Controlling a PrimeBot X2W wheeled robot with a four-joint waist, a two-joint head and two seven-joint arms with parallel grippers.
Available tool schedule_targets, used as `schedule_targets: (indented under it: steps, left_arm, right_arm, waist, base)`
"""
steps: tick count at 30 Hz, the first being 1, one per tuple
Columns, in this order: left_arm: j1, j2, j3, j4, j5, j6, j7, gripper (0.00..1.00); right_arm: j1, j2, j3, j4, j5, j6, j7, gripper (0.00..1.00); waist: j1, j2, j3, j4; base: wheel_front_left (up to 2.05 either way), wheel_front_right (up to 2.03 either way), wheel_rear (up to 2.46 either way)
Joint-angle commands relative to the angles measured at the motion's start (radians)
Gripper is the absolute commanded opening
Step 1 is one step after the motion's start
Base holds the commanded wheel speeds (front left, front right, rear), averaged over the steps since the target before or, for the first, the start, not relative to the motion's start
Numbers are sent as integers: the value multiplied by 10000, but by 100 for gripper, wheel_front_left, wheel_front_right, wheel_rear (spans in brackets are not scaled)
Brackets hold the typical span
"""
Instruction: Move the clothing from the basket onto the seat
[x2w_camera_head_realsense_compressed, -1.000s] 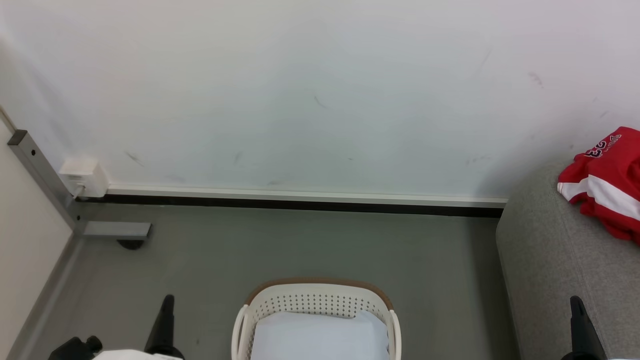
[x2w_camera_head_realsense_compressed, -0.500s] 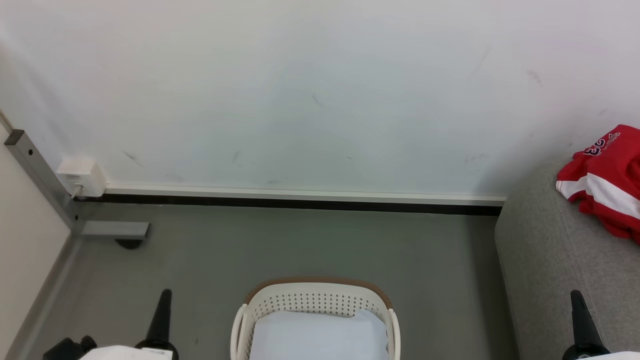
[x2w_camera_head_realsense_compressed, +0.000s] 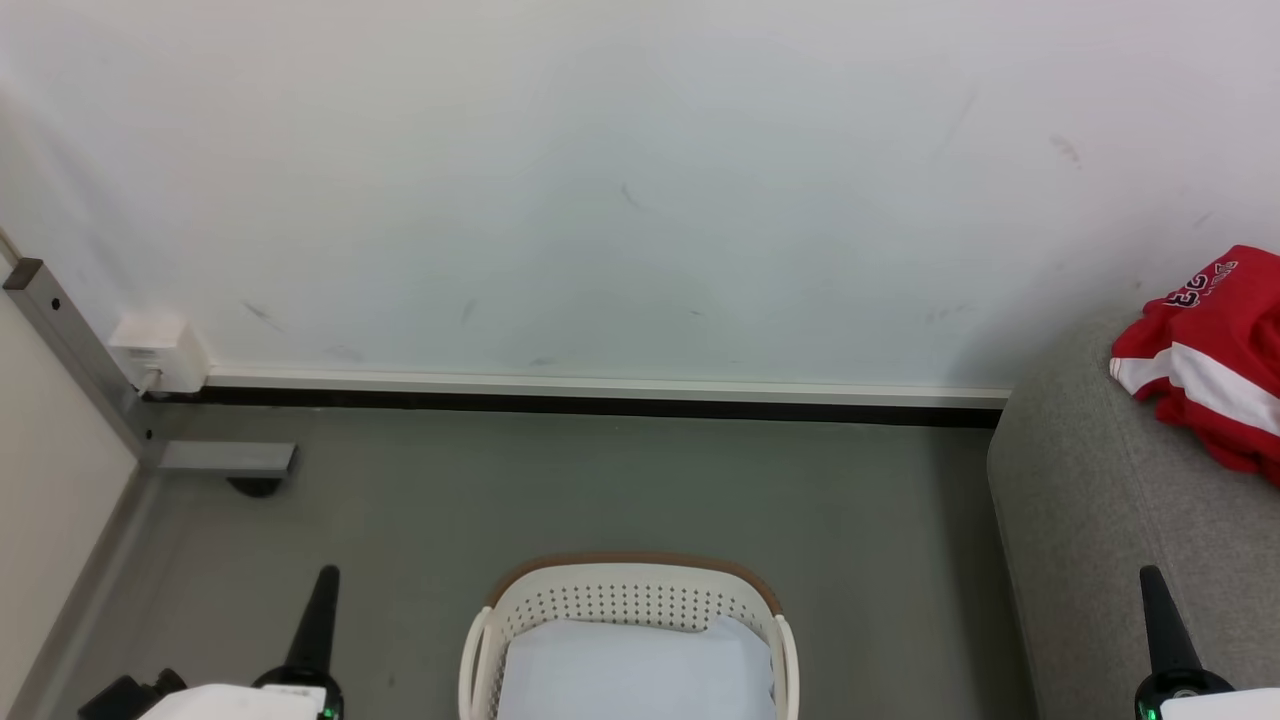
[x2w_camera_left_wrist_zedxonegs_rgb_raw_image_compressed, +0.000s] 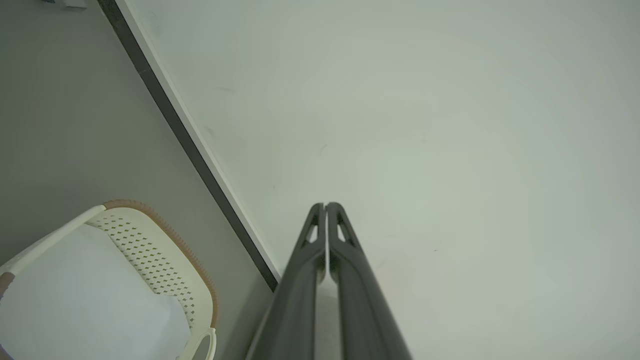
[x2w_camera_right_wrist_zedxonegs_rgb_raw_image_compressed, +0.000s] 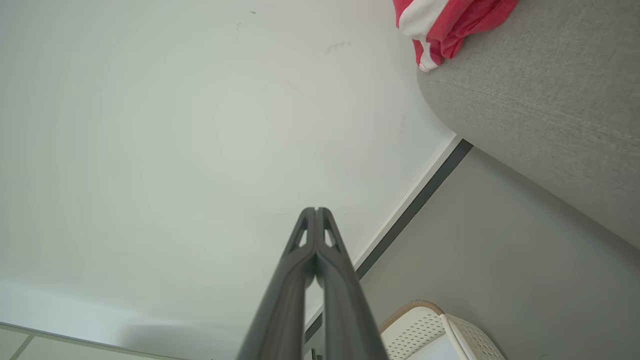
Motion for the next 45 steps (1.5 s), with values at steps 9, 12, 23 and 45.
schedule_targets:
  steps: [9, 12, 23, 45]
  left_arm:
    - [-216, -24, 173, -132, -874, -108, 222, 0]
    - [-236, -37, 208, -142, -1090, -120, 282, 0]
    - [-282, -75, 340, -183, -1908, -178, 526, 0]
    - [-376, -157, 565, -251, -3391, -279, 924, 0]
  right_arm:
    - [-300, -25, -63, -2, 899, -14, 214, 0]
    - [-353, -24, -72, 4, 1155, -15, 271, 0]
    - [-466, -21, -105, 28, 2054, -17, 511, 0]
    - [-704, -14, -163, 81, 3661, -21, 913, 0]
  waist:
    - [0, 0, 23, -23]
    - [0, 0, 32, -31]
    - [0, 0, 62, -62]
    - [0, 0, 123, -122]
  base:
    - [0, 0, 0]
    - [0, 0, 0]
    - [0, 0, 0]
    - [0, 0, 0]
